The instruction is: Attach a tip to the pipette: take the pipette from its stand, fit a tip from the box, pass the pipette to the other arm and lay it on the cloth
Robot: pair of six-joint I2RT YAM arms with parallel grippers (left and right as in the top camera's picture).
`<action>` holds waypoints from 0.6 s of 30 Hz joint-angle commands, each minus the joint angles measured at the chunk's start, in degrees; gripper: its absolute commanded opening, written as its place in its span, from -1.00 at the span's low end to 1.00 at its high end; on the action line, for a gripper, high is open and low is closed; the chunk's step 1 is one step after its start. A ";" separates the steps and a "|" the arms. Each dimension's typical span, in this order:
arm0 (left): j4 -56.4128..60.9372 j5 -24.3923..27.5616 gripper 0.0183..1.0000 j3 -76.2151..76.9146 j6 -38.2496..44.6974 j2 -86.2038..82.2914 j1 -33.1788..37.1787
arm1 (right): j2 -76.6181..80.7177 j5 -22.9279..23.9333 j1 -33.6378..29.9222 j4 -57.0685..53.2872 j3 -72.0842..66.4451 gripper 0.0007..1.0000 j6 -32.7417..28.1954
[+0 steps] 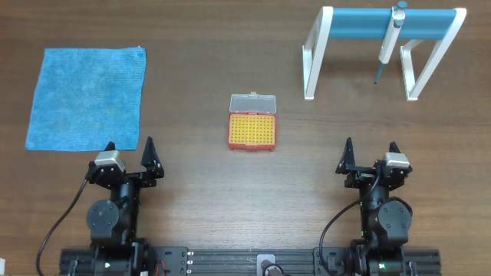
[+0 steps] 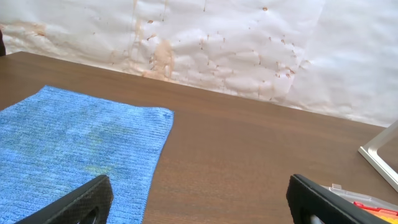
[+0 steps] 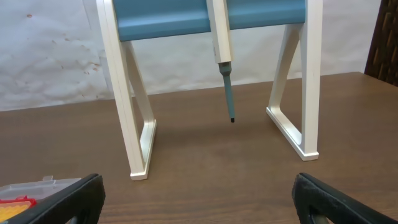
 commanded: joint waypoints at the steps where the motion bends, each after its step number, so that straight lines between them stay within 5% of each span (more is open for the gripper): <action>1: -0.26 0.39 0.81 -0.20 0.70 -0.37 0.13 | 0.79 1.20 0.31 4.13 -0.11 0.95 -0.44; 3: -0.26 0.39 0.80 -0.20 0.70 -0.37 0.13 | 5.90 1.40 0.31 7.15 0.39 0.95 -4.61; 5: -0.26 0.39 0.80 -0.20 0.70 -0.37 0.13 | 15.47 6.49 0.31 7.85 3.10 0.95 -6.60; 11: -0.26 0.39 0.81 -0.20 0.70 -0.37 0.13 | 57.77 8.50 -0.92 37.79 18.34 0.95 -21.40; 14: -0.26 0.39 0.80 -0.20 0.70 -0.37 0.11 | 69.31 8.00 -2.51 45.46 22.40 0.94 -21.59; 18: -0.26 0.39 0.80 -0.20 0.70 -0.37 0.13 | 80.35 1.27 -6.12 48.89 29.33 0.95 -16.81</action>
